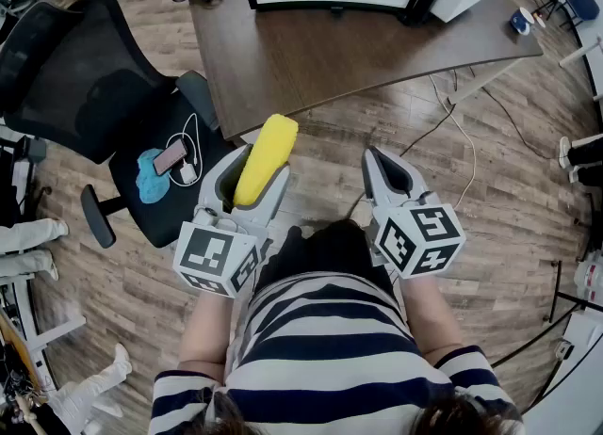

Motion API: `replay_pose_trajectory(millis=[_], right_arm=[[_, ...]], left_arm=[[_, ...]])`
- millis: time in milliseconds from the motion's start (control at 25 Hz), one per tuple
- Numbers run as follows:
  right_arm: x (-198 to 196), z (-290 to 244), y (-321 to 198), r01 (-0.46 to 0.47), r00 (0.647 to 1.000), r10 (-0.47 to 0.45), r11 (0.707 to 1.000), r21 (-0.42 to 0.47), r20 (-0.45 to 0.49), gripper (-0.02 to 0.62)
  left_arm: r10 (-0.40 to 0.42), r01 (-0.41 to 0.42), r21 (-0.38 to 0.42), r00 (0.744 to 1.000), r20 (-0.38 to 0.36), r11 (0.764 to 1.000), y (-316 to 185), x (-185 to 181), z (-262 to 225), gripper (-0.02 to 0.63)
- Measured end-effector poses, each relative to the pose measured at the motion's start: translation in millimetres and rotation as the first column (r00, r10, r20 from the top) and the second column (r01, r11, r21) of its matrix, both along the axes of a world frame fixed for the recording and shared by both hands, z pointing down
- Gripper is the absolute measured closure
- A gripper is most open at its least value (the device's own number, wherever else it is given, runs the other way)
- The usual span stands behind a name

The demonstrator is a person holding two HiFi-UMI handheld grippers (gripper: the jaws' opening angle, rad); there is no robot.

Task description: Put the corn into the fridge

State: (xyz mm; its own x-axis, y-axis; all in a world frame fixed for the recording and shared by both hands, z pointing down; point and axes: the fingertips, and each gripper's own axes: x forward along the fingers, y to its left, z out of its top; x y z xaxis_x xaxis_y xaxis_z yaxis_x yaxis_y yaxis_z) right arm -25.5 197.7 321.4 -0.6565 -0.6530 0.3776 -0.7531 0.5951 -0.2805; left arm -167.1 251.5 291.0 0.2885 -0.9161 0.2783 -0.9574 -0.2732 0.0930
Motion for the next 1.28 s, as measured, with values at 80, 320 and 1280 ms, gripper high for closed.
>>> replay_pose_trajectory(millis=[80,320,1280], right_arm=[[3,0,0,-0.004,1.0,0.004,1.0,-0.004,-0.001,0.603],[8,1,-3,-0.017,1.0,0.017,1.0,-0.022,0.019,0.603],[44,14,-125,0.05,0.997,-0.045,0.996,-0.075,0.056,0.603]], left_arm=[[0.001,-0.001,-0.008,1.0,0.0,1.0,0,2,0,0.606],[0.02,-0.02,-0.019,1.0,0.009,1.0,-7,9,4,0.606],[-0.008,0.01,-0.071,0.999,0.035,0.997,-138,59,17,0.606]])
